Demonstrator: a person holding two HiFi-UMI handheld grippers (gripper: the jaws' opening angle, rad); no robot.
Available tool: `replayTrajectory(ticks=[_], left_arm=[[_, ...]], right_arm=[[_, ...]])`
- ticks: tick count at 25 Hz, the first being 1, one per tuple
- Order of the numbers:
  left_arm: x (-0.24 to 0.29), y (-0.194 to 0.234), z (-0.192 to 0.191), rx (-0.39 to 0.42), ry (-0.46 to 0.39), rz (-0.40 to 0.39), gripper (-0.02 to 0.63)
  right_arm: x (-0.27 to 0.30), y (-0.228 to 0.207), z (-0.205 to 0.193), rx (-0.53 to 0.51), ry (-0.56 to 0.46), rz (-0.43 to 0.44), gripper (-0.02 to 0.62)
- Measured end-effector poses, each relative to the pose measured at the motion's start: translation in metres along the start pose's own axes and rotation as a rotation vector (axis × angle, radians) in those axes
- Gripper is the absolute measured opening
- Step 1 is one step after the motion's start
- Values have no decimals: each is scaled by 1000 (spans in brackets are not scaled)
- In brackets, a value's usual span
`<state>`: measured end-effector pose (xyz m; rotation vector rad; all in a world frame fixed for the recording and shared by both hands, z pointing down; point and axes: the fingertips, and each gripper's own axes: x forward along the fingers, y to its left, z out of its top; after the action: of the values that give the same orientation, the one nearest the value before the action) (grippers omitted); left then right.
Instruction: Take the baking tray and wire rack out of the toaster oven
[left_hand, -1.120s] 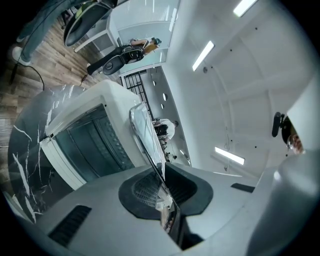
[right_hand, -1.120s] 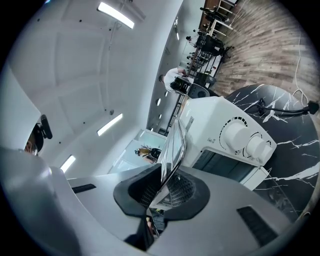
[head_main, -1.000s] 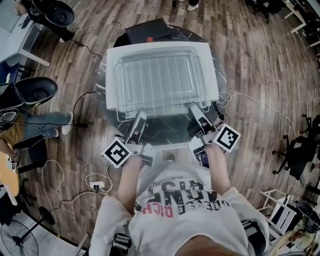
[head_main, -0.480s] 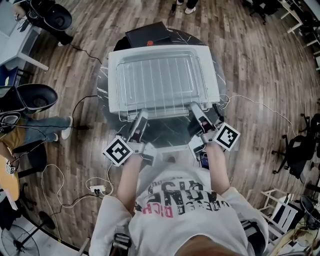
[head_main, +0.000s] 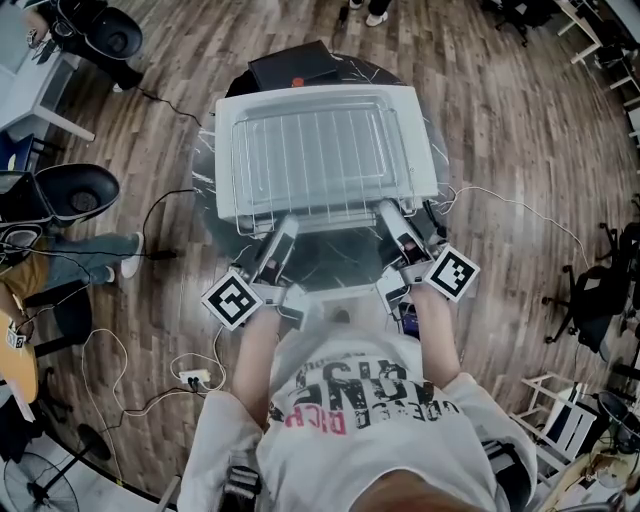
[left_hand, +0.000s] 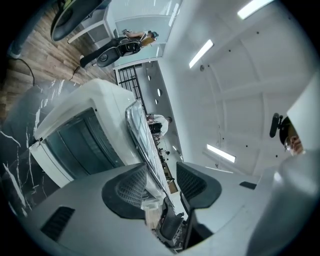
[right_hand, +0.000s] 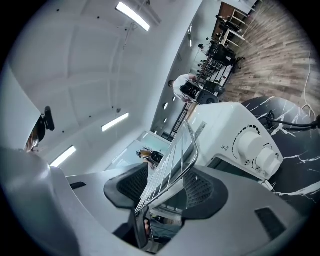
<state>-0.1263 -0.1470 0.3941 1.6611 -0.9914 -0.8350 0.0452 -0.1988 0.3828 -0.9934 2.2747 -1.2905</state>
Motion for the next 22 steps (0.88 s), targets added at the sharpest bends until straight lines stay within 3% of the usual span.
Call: replayTrajectory(ticks=[10,22], left_arm=[[-23,-3,-1,8,-43,20,166],[-53,-17,-42,9,-42,23,166]], right_arm=[[-28,-3,-6,7,-8,-36,202],[-88,-4,-18,20,-28,-48,202]])
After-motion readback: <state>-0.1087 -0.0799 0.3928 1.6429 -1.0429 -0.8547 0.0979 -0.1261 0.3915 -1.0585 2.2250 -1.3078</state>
